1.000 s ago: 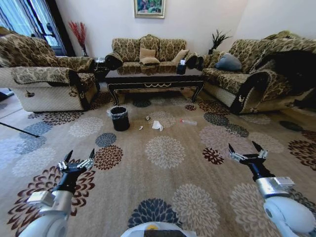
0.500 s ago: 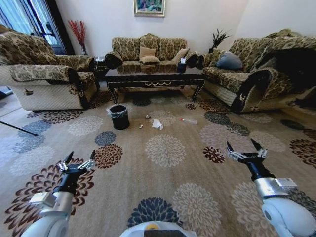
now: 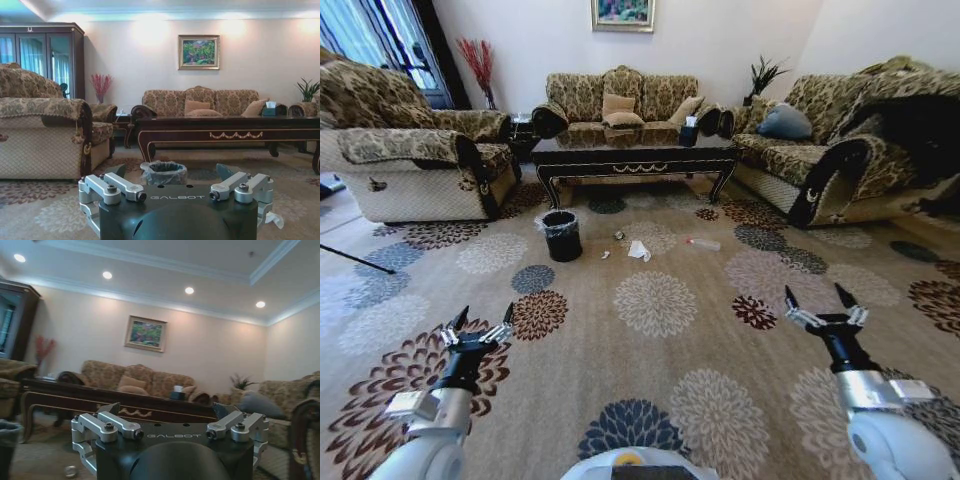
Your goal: Move to the front of the table and pick up the trash from the floor, then place it into the trash bin.
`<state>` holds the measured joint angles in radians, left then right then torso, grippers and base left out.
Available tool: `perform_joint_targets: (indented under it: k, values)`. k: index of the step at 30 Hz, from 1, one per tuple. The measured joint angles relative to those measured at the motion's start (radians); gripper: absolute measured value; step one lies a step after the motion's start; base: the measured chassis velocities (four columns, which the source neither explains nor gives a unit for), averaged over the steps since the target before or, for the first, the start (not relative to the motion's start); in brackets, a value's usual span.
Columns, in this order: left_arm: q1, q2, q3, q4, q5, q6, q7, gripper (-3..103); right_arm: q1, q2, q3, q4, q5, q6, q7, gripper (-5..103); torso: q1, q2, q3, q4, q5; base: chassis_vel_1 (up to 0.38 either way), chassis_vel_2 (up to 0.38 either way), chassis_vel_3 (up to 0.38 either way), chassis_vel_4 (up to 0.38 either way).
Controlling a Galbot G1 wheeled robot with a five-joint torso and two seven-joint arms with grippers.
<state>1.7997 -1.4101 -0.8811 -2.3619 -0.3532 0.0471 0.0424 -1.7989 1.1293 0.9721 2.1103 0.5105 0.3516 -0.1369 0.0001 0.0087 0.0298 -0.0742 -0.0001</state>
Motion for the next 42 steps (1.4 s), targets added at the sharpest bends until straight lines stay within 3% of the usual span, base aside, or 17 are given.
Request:
perform_joint_targets:
  k: [4, 12, 18, 22, 24, 26, 27, 31, 34, 38, 40, 42]
  values:
    - [0.006, 0.001, 0.031, 0.001, -0.013, 0.005, -0.009, 100, 0.025, 0.044, -0.037, -0.073, -0.016, 0.066, -0.085, 100, 0.000, 0.002, 0.002, 0.0004, 0.0000, 0.000, 0.000, 0.000, 0.000]
    - [-0.007, 0.034, 0.043, 0.003, 0.005, 0.001, -0.010, 100, 0.062, 0.088, -0.074, -0.147, -0.025, 0.083, -0.090, 100, 0.000, 0.004, 0.003, 0.0002, 0.0002, -0.014, 0.015, 0.026, -0.027]
    - [-0.045, 0.122, 0.065, 0.010, -0.028, -0.004, -0.063, 100, 0.056, 0.138, -0.056, -0.158, -0.050, 0.104, -0.083, 100, 0.000, 0.006, 0.004, 0.0002, 0.0000, -0.133, 0.166, 0.158, -0.140]
    - [-0.051, 0.163, 0.096, 0.023, -0.001, -0.012, -0.079, 100, 0.058, 0.176, -0.056, -0.173, -0.062, 0.119, -0.075, 100, 0.000, 0.006, 0.005, -0.0003, -0.0003, -0.255, 0.238, 0.229, -0.237]
    - [-0.044, 0.127, 0.105, 0.015, 0.032, -0.011, -0.079, 100, 0.073, 0.184, -0.072, -0.179, -0.061, 0.129, -0.075, 100, 0.000, 0.006, 0.005, -0.0002, 0.0001, -0.289, 0.262, 0.310, -0.276]
    - [-0.004, 0.037, 0.104, -0.011, 0.055, -0.005, -0.057, 100, 0.090, 0.186, -0.084, -0.177, -0.056, 0.132, -0.070, 100, 0.000, 0.007, 0.006, 0.0006, -0.0002, -0.299, 0.292, 0.325, -0.292]
    - [-0.004, 0.037, 0.104, -0.011, 0.055, -0.005, -0.057, 100, 0.090, 0.186, -0.084, -0.177, -0.056, 0.132, -0.070, 100, 0.000, 0.007, 0.006, 0.0006, -0.0002, -0.307, 0.292, 0.325, -0.305]
    - [0.079, -0.048, 0.119, -0.013, 0.142, -0.075, -0.026, 100, 0.114, 0.182, -0.100, -0.171, -0.056, 0.142, -0.074, 100, 0.000, 0.008, 0.006, 0.0006, 0.0009, -0.312, 0.327, 0.340, -0.295]
    - [0.092, -0.068, 0.115, -0.005, 0.150, -0.088, -0.042, 100, 0.123, 0.184, -0.108, -0.174, -0.056, 0.142, -0.074, 100, 0.000, 0.008, 0.006, 0.0003, -0.0004, -0.368, 0.328, 0.350, -0.324]
    - [0.106, -0.084, 0.113, -0.001, 0.146, -0.099, -0.068, 100, 0.135, 0.193, -0.124, -0.187, -0.062, 0.142, -0.068, 100, 0.000, 0.008, 0.006, 0.0004, 0.0013, -0.350, 0.356, 0.370, -0.370]
    - [0.105, -0.090, 0.114, -0.002, 0.136, -0.100, -0.070, 100, 0.135, 0.195, -0.126, -0.194, -0.066, 0.142, -0.063, 100, 0.000, 0.008, 0.007, -0.0003, -0.0013, -0.363, 0.365, 0.367, -0.399]
    - [0.100, -0.091, 0.115, -0.002, 0.135, -0.100, -0.068, 100, 0.135, 0.195, -0.127, -0.196, -0.068, 0.142, -0.063, 100, 0.000, 0.008, 0.007, 0.0000, -0.0004, -0.322, 0.343, 0.333, -0.356]
